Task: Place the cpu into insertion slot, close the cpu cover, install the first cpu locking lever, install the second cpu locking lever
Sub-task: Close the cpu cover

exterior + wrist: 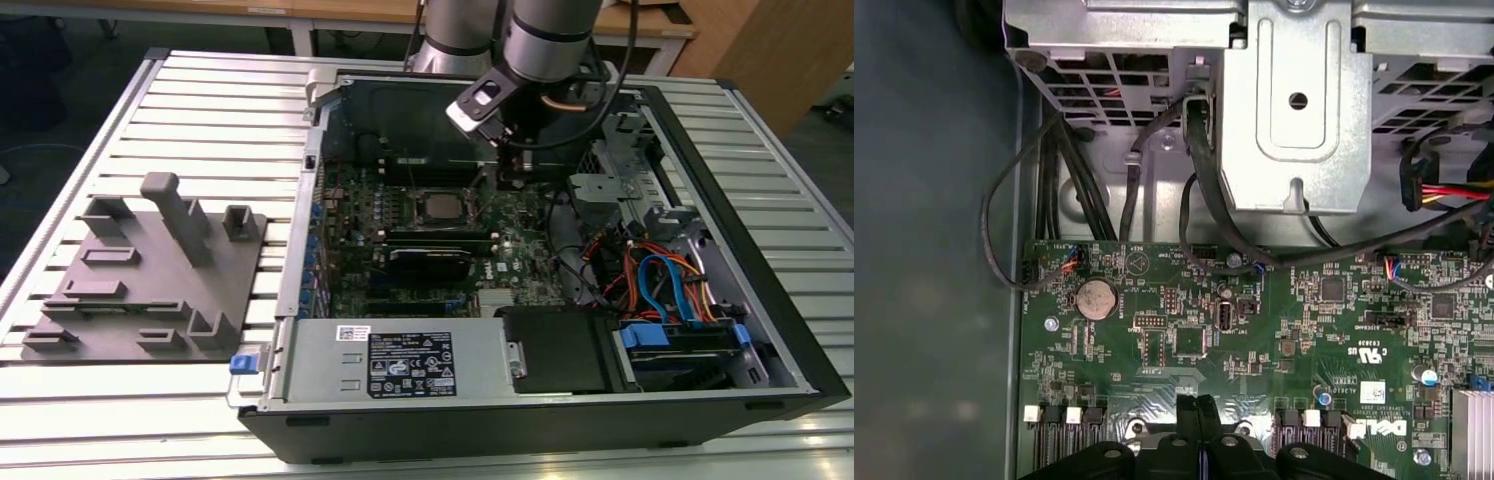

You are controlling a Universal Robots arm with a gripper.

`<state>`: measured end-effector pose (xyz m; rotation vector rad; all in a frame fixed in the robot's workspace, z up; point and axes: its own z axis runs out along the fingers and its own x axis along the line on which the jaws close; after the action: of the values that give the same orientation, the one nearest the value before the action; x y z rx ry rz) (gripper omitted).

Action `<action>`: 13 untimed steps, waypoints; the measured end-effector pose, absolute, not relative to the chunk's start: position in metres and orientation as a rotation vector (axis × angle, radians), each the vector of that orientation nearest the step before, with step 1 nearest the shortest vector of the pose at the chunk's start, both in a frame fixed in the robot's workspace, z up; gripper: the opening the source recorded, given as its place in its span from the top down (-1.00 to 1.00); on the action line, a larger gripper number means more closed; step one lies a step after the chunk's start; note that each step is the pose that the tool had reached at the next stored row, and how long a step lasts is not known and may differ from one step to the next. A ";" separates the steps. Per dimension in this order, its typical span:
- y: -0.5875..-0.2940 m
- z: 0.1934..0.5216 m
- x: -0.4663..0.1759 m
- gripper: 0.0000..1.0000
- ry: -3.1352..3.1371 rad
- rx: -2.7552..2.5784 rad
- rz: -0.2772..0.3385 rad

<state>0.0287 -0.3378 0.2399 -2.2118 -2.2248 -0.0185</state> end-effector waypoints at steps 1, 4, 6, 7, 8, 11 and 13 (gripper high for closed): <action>-0.338 0.240 0.028 0.80 -2.225 -2.212 -0.018; -0.338 0.239 0.027 0.80 -2.225 -2.212 -0.018; -0.338 0.239 0.026 0.80 -2.225 -2.212 -0.018; -0.338 0.239 0.025 0.80 -2.225 -2.212 -0.018; -0.338 0.239 0.025 0.80 -2.225 -2.212 -0.018; -0.338 0.239 0.023 0.80 -2.225 -2.212 -0.018; -0.338 0.239 0.023 0.80 -2.225 -2.212 -0.018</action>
<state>0.0227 -0.3378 0.2388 -2.2117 -2.2247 -0.0184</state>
